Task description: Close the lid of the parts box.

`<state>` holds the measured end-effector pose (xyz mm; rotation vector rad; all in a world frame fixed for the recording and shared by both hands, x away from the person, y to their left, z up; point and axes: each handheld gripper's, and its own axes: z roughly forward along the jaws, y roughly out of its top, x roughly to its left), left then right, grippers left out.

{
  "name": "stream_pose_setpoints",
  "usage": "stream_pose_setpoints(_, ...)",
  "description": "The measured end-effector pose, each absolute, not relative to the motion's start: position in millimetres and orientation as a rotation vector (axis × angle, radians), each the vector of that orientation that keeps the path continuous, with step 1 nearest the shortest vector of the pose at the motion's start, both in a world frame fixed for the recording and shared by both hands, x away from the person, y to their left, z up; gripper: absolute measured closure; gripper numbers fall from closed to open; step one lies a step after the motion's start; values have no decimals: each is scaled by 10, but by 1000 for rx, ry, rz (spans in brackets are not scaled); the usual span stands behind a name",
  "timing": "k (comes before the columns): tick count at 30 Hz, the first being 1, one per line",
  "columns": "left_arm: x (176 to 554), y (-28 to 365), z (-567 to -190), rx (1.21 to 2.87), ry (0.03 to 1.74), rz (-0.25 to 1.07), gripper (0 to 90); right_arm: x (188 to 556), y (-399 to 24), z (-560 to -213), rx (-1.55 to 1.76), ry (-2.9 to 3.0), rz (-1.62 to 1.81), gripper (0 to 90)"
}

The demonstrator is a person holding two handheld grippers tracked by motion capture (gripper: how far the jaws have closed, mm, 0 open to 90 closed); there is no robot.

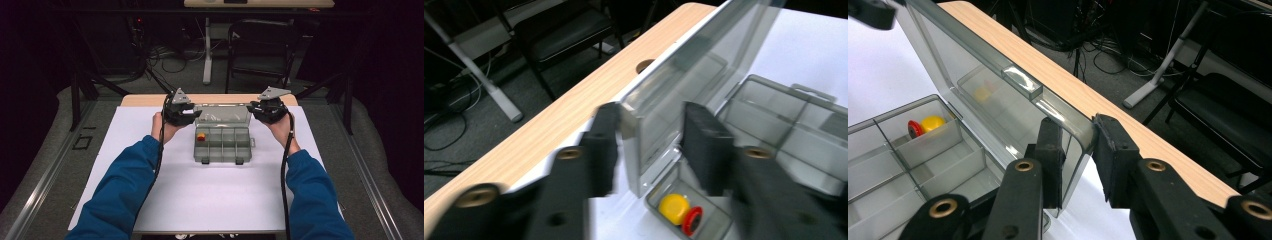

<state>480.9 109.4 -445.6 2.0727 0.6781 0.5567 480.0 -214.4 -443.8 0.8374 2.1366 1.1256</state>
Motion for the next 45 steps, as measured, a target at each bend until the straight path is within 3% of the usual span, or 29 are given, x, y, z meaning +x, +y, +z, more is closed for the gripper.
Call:
stream_pose_setpoints(2,4730,1067,-4369,2032,652,604,421,4799,-2145,-4441,840,2136,1129,740)
stream_pose_setpoints(5,4679,1065,-4264,1973,633,638,432,4788,-2144,-4449,836,2130,1130,746)
stream_pose_setpoints(10,4728,1064,-4174,1921,685,701,656,4775,-2141,-4451,831,2130,1128,746)
stream_pose_setpoints(15,4842,1061,-4230,1970,741,676,811,4757,-2148,-4446,830,2143,1126,735)
stream_pose_setpoints(20,4850,1073,-4256,1989,747,621,885,4695,-2162,-4399,814,2184,1131,632)
stream_pose_setpoints(24,4796,1054,-4252,2002,727,609,895,4587,-2187,-4290,784,2198,1178,562)
stream_pose_setpoints(27,4750,1035,-4258,2017,706,594,896,4504,-2195,-4192,781,2177,1233,603)
stream_pose_setpoints(30,4706,1012,-4269,2032,683,578,898,4481,-2180,-4140,804,2144,1230,704)
stream_pose_setpoints(36,4604,989,-4325,2066,647,565,898,4498,-2119,-4206,812,2162,1188,814)
stream_pose_setpoints(45,4457,1009,-4485,2097,612,531,898,4405,-2020,-4390,803,2197,1172,870)
